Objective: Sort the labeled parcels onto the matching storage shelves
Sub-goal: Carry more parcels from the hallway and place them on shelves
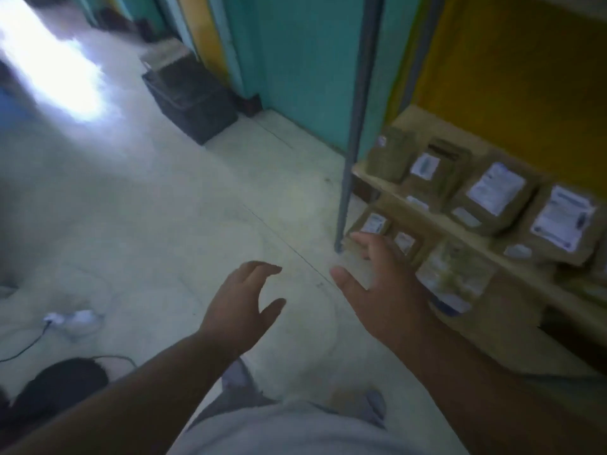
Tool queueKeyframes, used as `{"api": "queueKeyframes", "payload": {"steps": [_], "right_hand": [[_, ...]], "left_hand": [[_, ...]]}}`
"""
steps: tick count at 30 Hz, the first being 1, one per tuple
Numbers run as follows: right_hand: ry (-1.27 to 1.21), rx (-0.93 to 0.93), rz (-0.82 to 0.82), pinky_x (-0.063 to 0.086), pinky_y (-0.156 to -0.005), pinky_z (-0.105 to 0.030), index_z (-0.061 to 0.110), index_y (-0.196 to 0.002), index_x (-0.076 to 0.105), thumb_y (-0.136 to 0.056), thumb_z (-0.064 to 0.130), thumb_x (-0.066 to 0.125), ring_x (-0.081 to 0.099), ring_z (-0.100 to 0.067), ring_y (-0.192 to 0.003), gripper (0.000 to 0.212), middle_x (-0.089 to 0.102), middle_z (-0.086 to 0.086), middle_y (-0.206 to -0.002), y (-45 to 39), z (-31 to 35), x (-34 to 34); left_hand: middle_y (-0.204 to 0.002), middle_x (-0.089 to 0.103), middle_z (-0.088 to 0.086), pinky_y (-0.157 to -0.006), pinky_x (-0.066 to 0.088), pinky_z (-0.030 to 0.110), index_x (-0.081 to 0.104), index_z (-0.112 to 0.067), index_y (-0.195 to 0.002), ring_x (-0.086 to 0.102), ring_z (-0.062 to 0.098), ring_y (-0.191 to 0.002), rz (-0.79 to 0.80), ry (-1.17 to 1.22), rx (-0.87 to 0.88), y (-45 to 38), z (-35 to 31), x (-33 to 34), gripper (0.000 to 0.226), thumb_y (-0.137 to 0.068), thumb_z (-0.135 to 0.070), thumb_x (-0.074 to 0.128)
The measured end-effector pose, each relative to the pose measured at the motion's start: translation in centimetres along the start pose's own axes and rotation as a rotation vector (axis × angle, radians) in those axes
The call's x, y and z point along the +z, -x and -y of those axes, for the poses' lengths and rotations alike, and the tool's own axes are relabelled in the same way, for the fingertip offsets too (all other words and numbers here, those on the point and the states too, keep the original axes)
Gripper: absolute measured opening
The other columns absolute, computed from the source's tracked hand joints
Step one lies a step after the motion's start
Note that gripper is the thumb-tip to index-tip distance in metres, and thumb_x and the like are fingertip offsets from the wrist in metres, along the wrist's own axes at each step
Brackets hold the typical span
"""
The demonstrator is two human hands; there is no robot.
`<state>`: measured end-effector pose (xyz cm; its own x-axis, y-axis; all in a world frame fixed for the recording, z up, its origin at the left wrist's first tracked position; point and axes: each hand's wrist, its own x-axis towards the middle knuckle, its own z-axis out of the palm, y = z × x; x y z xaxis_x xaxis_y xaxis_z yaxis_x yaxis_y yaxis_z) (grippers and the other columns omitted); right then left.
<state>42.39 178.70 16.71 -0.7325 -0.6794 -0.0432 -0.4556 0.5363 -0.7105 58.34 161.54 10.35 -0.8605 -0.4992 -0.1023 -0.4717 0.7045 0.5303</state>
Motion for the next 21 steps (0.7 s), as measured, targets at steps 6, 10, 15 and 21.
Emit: {"api": "queueKeyframes", "payload": {"steps": [6, 10, 15, 21], "right_hand": [[0.001, -0.175, 0.030, 0.036, -0.093, -0.025, 0.025, -0.136, 0.048, -0.088, 0.043, 0.065, 0.048, -0.013, -0.122, 0.054, 0.046, 0.005, -0.134, -7.4, 13.4, 8.8], [0.014, -0.257, 0.054, 0.037, -0.091, -0.024, 0.027, -0.136, 0.047, -0.089, 0.046, 0.064, 0.048, -0.012, -0.123, 0.053, 0.046, 0.004, -0.137, -12.0, 20.9, 13.8], [0.103, -0.326, 0.141, 0.035, -0.095, -0.022, 0.033, -0.139, 0.042, -0.090, 0.052, 0.058, 0.042, -0.007, -0.126, 0.056, 0.041, 0.009, -0.142, -20.4, 27.2, 16.0], [0.164, -0.501, 0.170, 0.036, -0.092, -0.025, 0.030, -0.135, 0.046, -0.088, 0.051, 0.060, 0.046, -0.010, -0.121, 0.053, 0.045, 0.007, -0.134, -35.7, 33.9, 19.5]], "left_hand": [[-0.125, 0.061, 0.000, -0.091, 0.046, 0.029, 0.061, -0.023, -0.128, 0.062, 0.020, -0.107, -0.157, -0.014, -0.128, 1.5, 12.4, -10.0, 0.051, -0.081, -0.031, 0.081], [-0.125, 0.060, -0.002, -0.089, 0.052, 0.036, 0.060, -0.025, -0.128, 0.063, 0.019, -0.105, -0.221, -0.028, -0.254, 1.7, 19.9, -16.9, 0.050, -0.082, -0.033, 0.080], [-0.121, 0.061, -0.005, -0.085, 0.052, 0.033, 0.061, -0.025, -0.127, 0.064, 0.017, -0.102, -0.289, 0.013, -0.361, -3.8, 26.2, -21.7, 0.050, -0.081, -0.031, 0.081], [-0.127, 0.059, -0.005, -0.088, 0.049, 0.030, 0.058, -0.026, -0.133, 0.061, 0.015, -0.110, -0.450, 0.121, -0.460, -15.8, 31.4, -24.4, 0.050, -0.086, -0.034, 0.075]]}}
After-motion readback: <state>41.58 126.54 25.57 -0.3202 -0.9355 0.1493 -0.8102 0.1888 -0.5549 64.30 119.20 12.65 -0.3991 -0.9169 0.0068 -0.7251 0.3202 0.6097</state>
